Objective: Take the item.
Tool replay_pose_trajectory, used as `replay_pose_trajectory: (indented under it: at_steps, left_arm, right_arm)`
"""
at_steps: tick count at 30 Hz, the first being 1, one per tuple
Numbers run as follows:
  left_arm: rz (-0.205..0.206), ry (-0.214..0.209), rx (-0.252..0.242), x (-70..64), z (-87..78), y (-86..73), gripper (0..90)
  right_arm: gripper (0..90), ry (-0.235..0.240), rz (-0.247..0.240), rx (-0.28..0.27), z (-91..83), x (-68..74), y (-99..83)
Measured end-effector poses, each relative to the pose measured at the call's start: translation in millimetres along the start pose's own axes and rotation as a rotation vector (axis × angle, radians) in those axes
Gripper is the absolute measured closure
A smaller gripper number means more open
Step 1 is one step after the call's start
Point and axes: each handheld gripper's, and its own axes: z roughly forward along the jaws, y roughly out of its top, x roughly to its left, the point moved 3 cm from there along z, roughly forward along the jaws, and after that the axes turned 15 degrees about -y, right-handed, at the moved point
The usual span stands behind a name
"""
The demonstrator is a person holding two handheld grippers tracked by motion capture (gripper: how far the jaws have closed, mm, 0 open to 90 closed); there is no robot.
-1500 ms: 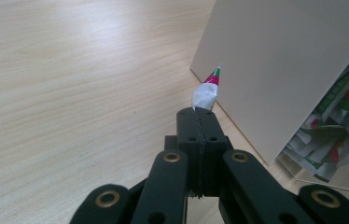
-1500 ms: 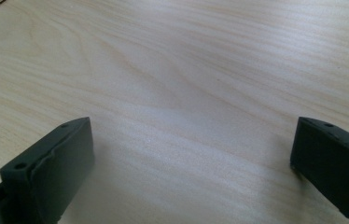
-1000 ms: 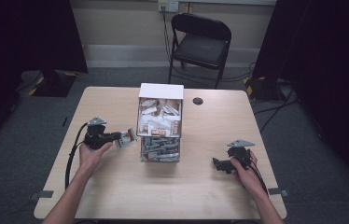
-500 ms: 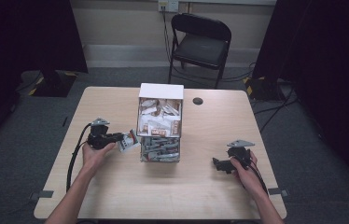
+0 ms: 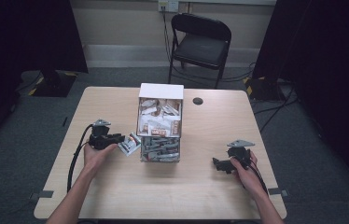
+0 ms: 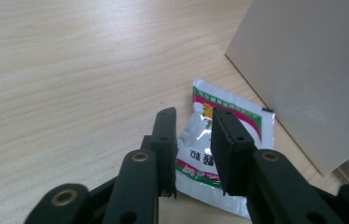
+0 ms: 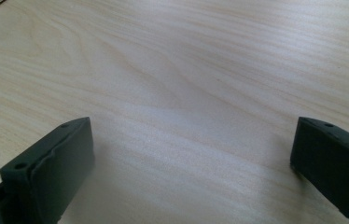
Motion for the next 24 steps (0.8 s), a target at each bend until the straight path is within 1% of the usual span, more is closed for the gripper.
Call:
replay_pose_trajectory:
  at_steps: [1, 3, 6, 7, 9, 10, 11, 12, 13, 15, 16, 17, 20, 21, 22, 23, 24]
  left_arm:
    - [-0.002, 0.003, 0.002, -0.2, 0.1, 0.3, 68.9]
    - [-0.005, 0.001, -0.003, -0.6, 0.4, 0.4, 63.4]
    - [-0.009, 0.012, -0.005, 0.2, -0.6, 0.8, 57.1]
    - [-0.017, 0.014, -0.011, 0.2, -1.3, 1.5, 54.7]
    - [-0.015, -0.002, -0.021, -0.7, -3.0, 2.6, 48.4]
    - [-0.015, -0.002, -0.021, -0.7, -3.0, 2.6, 45.7]
    - [-0.013, -0.002, -0.023, -1.5, -4.1, 3.4, 45.7]
    - [-0.011, 0.006, -0.019, -2.7, -5.1, 4.5, 44.1]
    - [-0.011, 0.007, -0.019, -3.2, -5.6, 5.3, 39.0]
    - [-0.014, 0.012, -0.018, -4.0, -8.0, 6.7, 37.3]
    - [-0.005, 0.026, -0.011, -4.6, -10.8, 8.0, 34.2]
    - [-0.009, 0.032, -0.012, -4.8, -12.5, 8.4, 31.2]
    - [-0.013, 0.023, -0.007, -5.4, -15.8, 8.5, 26.8]
    - [-0.003, 0.037, 0.009, -5.7, -19.7, 8.4, 24.7]
    - [-0.003, 0.037, 0.009, -5.7, -19.7, 8.4, 23.9]
    - [0.011, 0.056, 0.015, -7.0, -24.1, 8.7, 22.8]
    - [0.011, 0.056, 0.015, -7.0, -24.1, 8.7, 21.2]
  right_arm:
    - [0.0, 0.000, 0.000, 0.000, 0.0, 0.0, 0.0]
    - [0.0, 0.000, 0.001, 0.001, 0.0, 0.1, 0.0]
    - [0.0, 0.000, 0.000, 0.000, 0.0, 0.0, 0.0]
    - [0.0, 0.000, 0.000, 0.000, 0.0, 0.0, 0.0]
    - [0.0, 0.000, 0.000, 0.000, 0.0, 0.0, 0.0]
    - [0.0, 0.000, 0.000, 0.000, 0.0, 0.0, 0.0]
    - [0.0, 0.000, 0.000, 0.000, 0.0, 0.0, 0.0]
    - [0.0, 0.000, 0.001, 0.001, -0.1, 0.1, 0.0]
    - [0.0, 0.000, 0.001, 0.001, 0.0, 0.1, 0.0]
    - [0.0, 0.000, 0.001, 0.001, 0.0, 0.1, 0.0]
    - [0.0, 0.000, 0.001, 0.001, -0.1, 0.1, 0.0]
    - [0.0, 0.000, 0.000, 0.000, 0.0, 0.0, 0.0]
    - [0.0, 0.000, 0.000, 0.000, 0.0, 0.0, 0.0]
    - [0.0, 0.000, 0.000, 0.000, 0.0, 0.0, 0.0]
    - [0.0, 0.000, 0.000, 0.000, 0.0, 0.0, 0.0]
    - [0.0, 0.000, 0.000, 0.000, 0.0, 0.0, 0.0]
    - [0.0, 0.000, 0.000, 0.000, 0.0, 0.0, 0.0]
